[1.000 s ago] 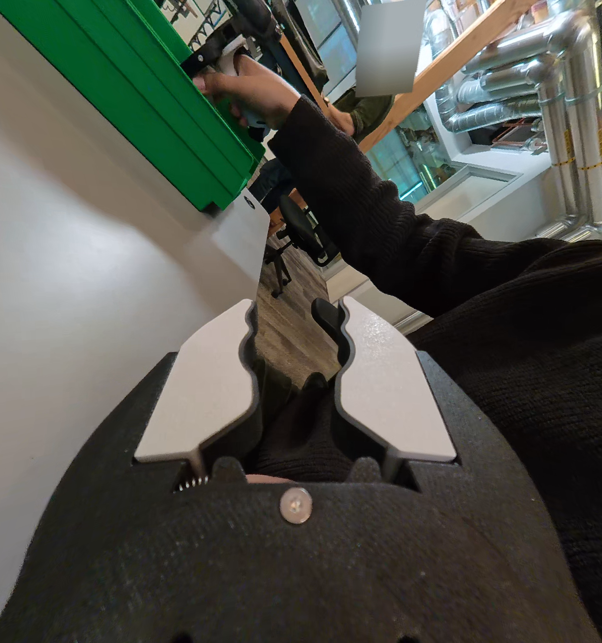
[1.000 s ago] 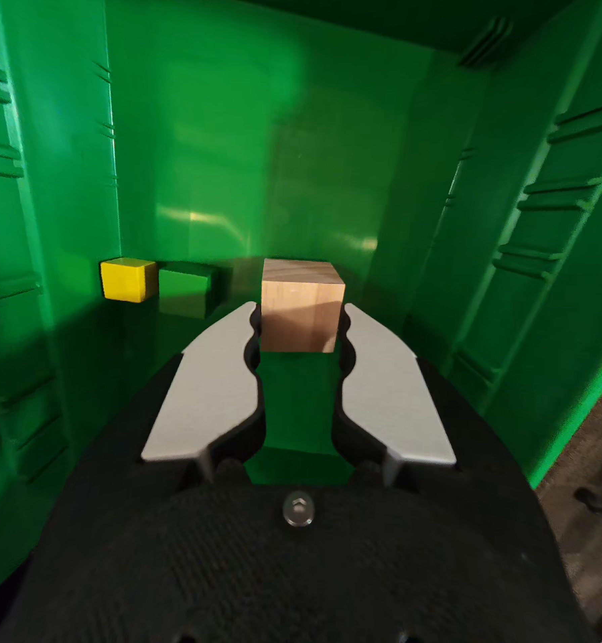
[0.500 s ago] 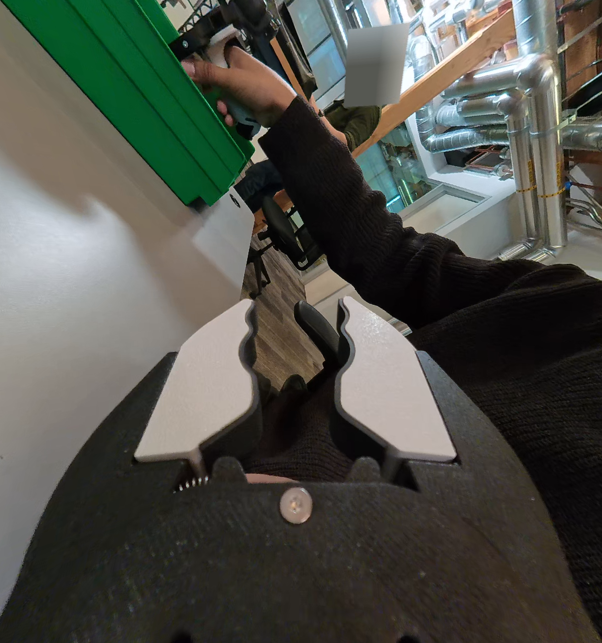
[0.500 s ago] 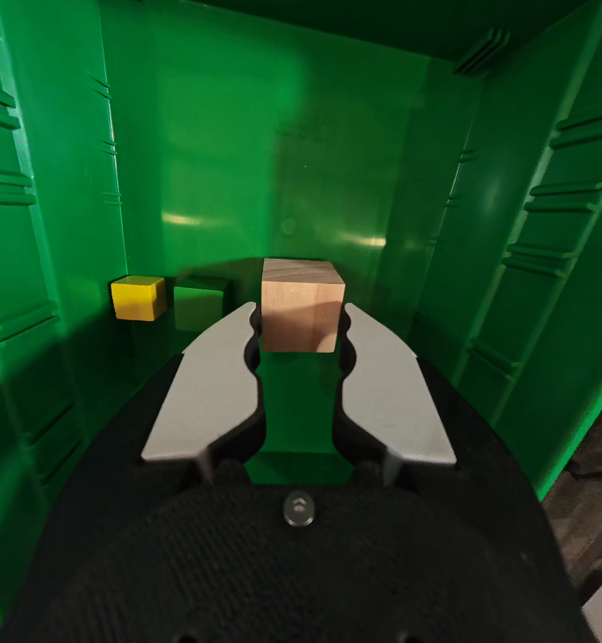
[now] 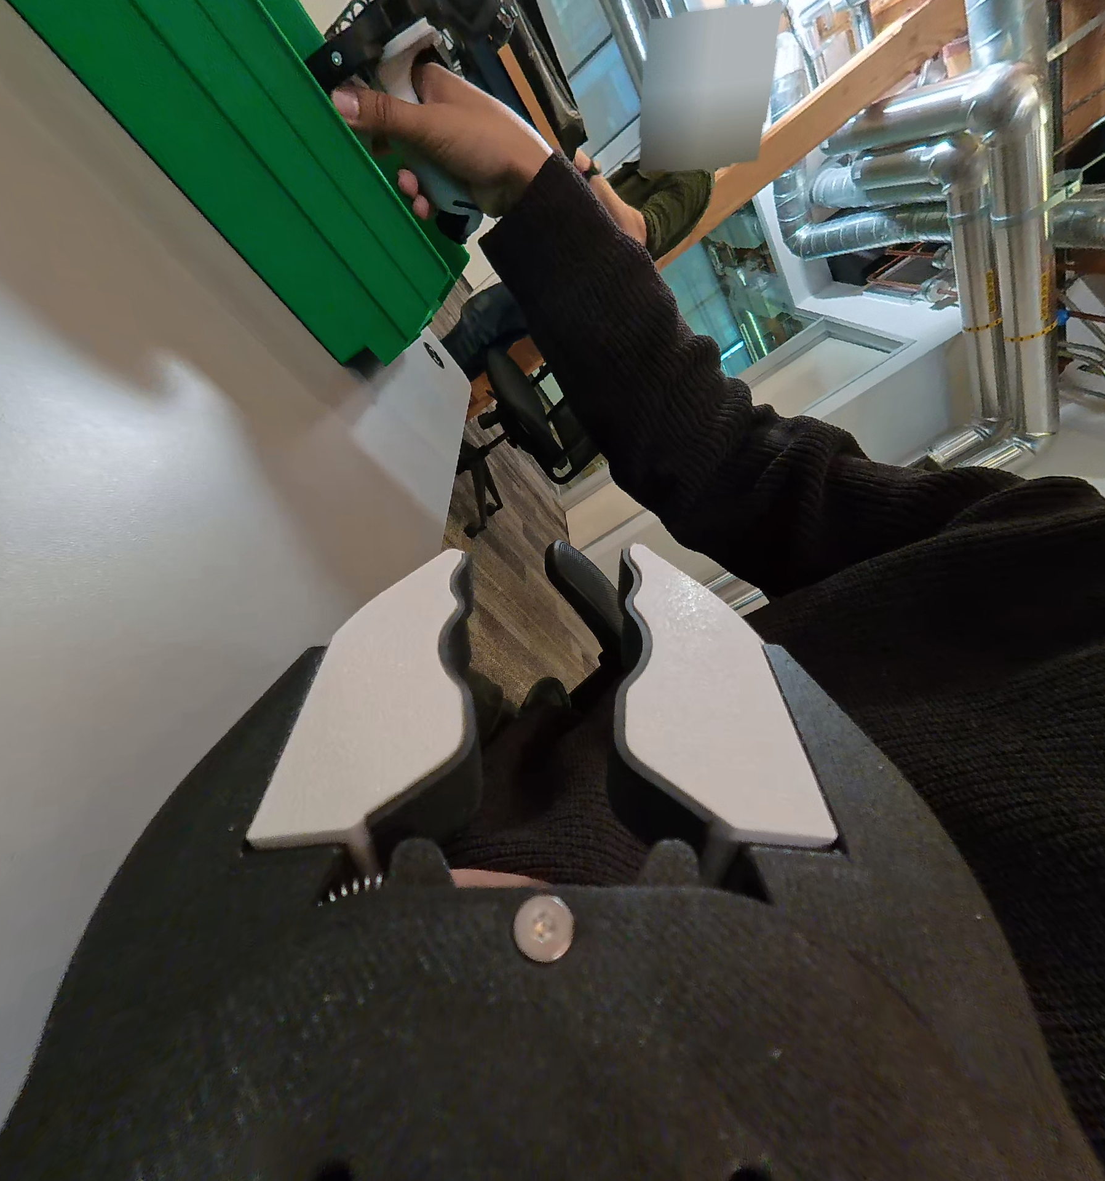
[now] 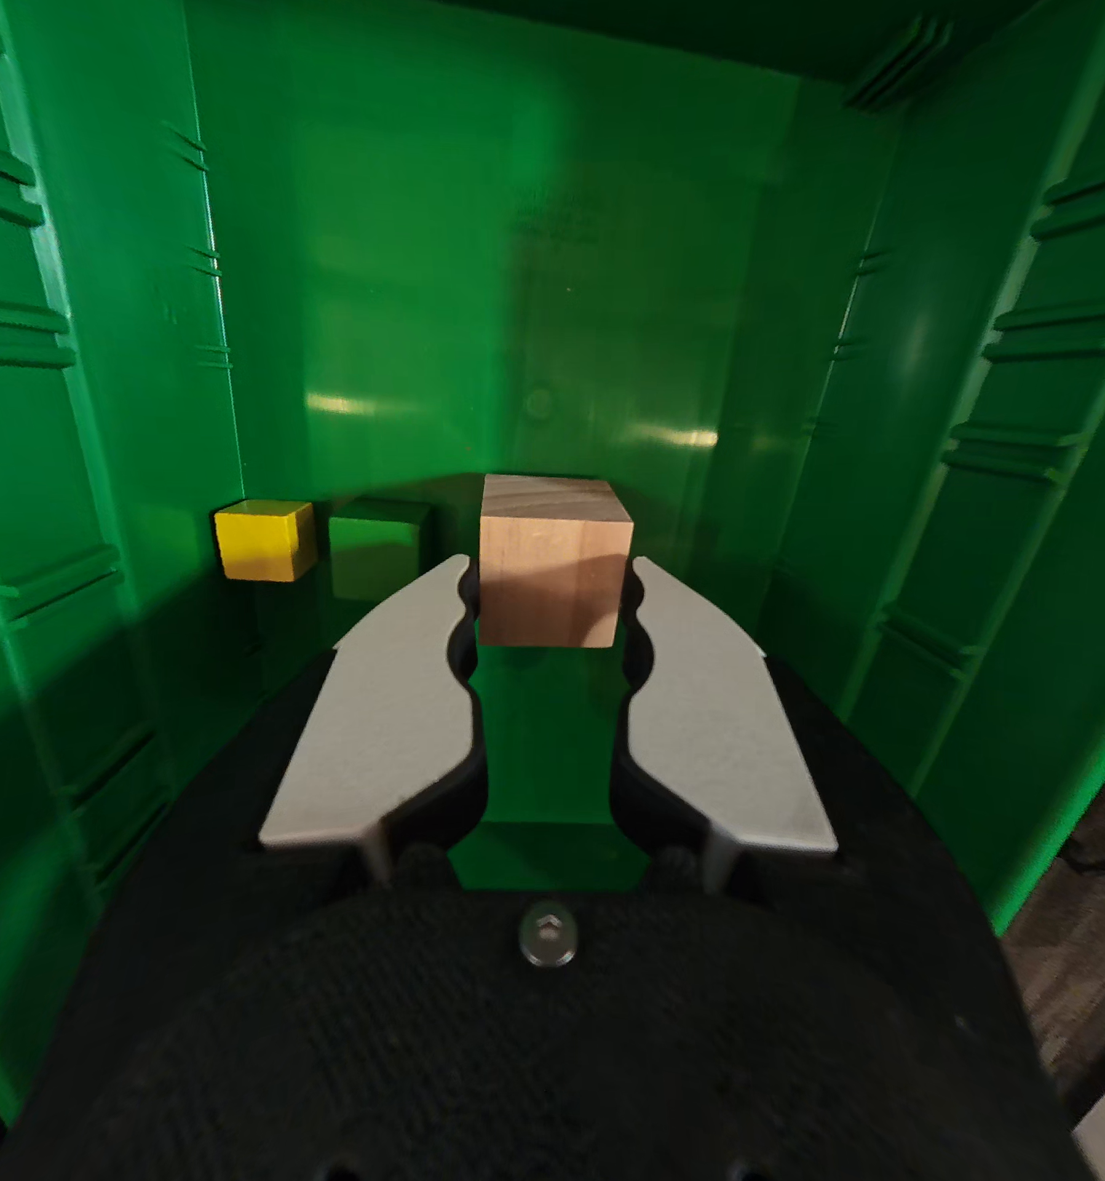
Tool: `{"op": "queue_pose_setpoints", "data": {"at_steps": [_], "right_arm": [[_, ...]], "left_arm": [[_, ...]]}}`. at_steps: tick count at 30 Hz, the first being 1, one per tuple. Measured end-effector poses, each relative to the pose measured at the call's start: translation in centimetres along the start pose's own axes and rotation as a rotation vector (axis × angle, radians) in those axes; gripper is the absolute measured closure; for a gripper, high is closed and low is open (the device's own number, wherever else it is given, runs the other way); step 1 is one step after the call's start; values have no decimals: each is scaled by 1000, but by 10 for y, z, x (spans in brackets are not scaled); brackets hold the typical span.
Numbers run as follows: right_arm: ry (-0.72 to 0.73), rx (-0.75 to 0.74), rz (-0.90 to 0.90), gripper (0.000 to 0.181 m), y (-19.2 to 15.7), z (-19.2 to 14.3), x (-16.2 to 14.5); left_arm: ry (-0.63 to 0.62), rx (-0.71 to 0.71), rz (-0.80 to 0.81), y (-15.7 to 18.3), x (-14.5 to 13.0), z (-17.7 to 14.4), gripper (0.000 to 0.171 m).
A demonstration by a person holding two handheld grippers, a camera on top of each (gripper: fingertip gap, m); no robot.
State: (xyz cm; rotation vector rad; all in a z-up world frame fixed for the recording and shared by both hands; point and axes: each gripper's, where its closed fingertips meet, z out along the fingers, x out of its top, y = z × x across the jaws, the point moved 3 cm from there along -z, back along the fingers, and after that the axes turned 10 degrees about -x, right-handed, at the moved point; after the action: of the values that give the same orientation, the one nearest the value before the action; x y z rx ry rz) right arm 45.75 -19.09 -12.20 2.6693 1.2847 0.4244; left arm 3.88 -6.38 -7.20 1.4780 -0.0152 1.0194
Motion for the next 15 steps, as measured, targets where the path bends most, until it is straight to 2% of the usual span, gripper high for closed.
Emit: {"op": "queue_pose_setpoints", "data": {"at_steps": [15], "right_arm": [[-17, -12, -7, 137, -3, 1, 0]], "left_arm": [[-7, -3, -7, 0, -1, 1, 128]]}}
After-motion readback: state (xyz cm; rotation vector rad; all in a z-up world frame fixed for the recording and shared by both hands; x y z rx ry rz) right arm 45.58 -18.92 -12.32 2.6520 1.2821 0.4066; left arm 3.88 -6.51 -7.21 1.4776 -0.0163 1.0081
